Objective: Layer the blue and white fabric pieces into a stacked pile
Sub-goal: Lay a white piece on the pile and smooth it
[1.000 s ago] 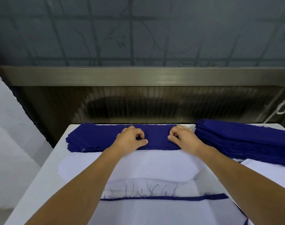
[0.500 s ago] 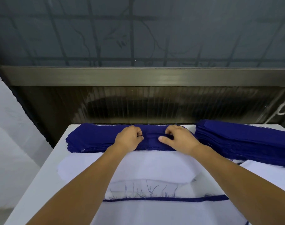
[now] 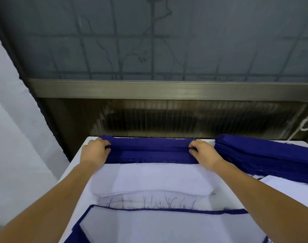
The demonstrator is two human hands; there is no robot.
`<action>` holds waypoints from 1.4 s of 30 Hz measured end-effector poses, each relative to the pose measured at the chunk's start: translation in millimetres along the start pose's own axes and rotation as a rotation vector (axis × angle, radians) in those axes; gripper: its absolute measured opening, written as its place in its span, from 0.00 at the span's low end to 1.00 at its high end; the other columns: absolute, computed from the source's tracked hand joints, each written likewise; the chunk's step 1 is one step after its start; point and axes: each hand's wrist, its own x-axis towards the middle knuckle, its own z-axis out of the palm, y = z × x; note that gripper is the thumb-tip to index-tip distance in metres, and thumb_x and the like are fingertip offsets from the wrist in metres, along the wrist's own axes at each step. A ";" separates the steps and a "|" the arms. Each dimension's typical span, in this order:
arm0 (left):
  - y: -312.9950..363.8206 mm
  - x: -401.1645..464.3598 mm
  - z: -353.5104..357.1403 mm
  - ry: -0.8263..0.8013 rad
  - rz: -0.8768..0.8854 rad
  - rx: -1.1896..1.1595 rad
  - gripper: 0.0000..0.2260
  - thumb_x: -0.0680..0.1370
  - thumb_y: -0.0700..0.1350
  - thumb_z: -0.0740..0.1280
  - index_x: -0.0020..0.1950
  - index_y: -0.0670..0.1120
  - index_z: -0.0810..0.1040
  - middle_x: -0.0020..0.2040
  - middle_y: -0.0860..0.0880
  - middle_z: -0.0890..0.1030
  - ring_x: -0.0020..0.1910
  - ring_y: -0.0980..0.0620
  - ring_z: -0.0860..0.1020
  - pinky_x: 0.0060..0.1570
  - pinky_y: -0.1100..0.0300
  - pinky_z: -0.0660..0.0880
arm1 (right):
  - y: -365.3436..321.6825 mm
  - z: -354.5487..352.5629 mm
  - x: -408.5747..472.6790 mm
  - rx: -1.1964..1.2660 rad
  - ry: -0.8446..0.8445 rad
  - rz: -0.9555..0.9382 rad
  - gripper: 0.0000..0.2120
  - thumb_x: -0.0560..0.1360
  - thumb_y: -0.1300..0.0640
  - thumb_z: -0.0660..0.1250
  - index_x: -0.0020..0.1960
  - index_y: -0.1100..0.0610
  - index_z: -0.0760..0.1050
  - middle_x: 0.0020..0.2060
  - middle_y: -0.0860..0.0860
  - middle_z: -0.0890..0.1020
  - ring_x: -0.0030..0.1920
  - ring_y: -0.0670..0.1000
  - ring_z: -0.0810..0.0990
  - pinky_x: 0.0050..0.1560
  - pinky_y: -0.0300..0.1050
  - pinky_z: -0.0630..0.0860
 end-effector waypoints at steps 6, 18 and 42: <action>-2.7 -44.3 -31.4 0.080 0.242 -0.127 0.08 0.79 0.41 0.65 0.55 0.49 0.81 0.53 0.51 0.81 0.52 0.53 0.77 0.54 0.59 0.73 | -8.2 -37.9 -61.5 -0.029 0.015 -0.054 0.04 0.80 0.58 0.63 0.51 0.52 0.77 0.45 0.46 0.78 0.44 0.45 0.76 0.43 0.33 0.69; -5.8 -139.4 -72.9 -0.587 0.348 -0.401 0.08 0.80 0.46 0.65 0.50 0.59 0.80 0.47 0.62 0.81 0.49 0.60 0.79 0.48 0.68 0.75 | 2.7 -78.4 -188.6 0.168 -0.449 0.095 0.07 0.80 0.51 0.63 0.46 0.46 0.78 0.44 0.43 0.83 0.45 0.45 0.81 0.48 0.43 0.78; -19.6 -216.1 -26.1 -0.153 0.696 -0.228 0.06 0.72 0.50 0.64 0.43 0.55 0.81 0.45 0.64 0.78 0.46 0.64 0.75 0.47 0.68 0.72 | 23.3 -11.3 -254.9 -0.168 0.159 -0.439 0.23 0.81 0.45 0.53 0.48 0.52 0.85 0.48 0.44 0.83 0.50 0.41 0.76 0.52 0.36 0.73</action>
